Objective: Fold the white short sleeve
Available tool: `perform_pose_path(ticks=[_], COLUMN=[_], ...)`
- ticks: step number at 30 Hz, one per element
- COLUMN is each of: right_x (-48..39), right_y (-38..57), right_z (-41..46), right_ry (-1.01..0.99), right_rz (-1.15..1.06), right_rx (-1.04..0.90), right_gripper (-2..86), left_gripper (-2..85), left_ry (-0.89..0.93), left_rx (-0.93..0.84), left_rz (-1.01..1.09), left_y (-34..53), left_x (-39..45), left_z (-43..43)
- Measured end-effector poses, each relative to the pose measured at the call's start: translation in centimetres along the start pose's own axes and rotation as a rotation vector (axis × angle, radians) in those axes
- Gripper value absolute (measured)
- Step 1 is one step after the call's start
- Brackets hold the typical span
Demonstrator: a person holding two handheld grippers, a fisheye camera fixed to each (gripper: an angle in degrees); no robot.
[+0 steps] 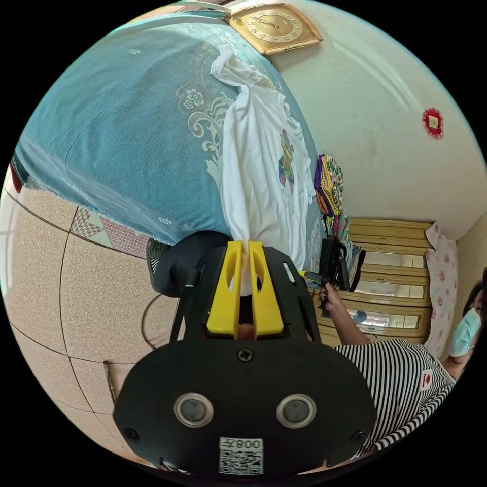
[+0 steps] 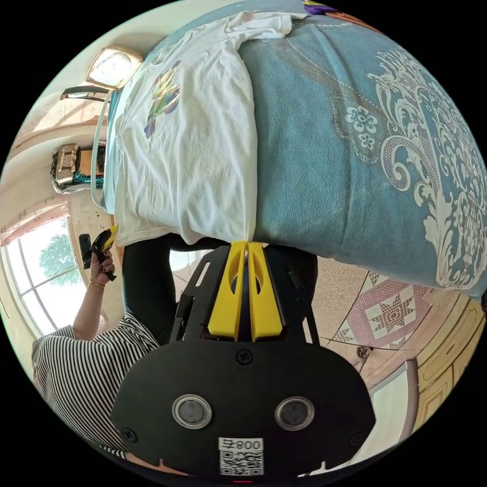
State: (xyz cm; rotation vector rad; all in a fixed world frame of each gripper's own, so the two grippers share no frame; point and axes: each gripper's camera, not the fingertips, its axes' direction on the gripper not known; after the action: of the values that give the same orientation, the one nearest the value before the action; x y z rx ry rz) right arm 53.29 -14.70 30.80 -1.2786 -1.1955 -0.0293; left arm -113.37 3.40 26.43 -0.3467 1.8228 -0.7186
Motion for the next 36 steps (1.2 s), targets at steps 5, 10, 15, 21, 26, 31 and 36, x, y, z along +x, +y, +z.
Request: perform_pose_path(ticks=[5, 10, 15, 21, 26, 31, 36], right_x=[-0.1, 1.3, 1.8, 2.7, 4.4, 8.0, 7.7], right_y=[1.6, 3.4, 1.5, -0.6, 0.4, 2.7, 0.6], right_z=[-3.8, -7.8, -4.5, -2.6, -3.5, -4.8, -8.3], right_ry=[0.002, -0.098, -0.060, -0.073, -0.143, -0.246, -0.266], right_rz=[-0.052, -0.075, -0.056, -0.013, 0.036, 0.143, 0.119], right_rx=[0.038, 0.079, -0.006, -0.064, -0.026, 0.097, 0.293], right_gripper=[0.5, 0.3, 0.3, 0.5, 1.3, 4.6, 5.6], left_gripper=[2.1, 1.7, 1.4, 1.7, 2.3, 2.5, 2.1], left_ry=[-0.036, -0.026, -0.046, -0.098, -0.165, -0.172, -0.103], left_rx=[0.015, 0.057, 0.064, 0.044, 0.093, 0.232, 0.200], left_rz=[0.048, 0.018, -0.043, -0.098, -0.158, -0.200, 0.007], left_y=[0.1, 0.4, -0.6, -2.3, -3.1, -3.9, -9.6], left_x=[-1.3, -4.6, -8.9, -13.7, -18.2, -22.1, -20.6], left_z=[-1.1, -0.9, 2.1, 7.3, 9.4, 10.3, 16.4])
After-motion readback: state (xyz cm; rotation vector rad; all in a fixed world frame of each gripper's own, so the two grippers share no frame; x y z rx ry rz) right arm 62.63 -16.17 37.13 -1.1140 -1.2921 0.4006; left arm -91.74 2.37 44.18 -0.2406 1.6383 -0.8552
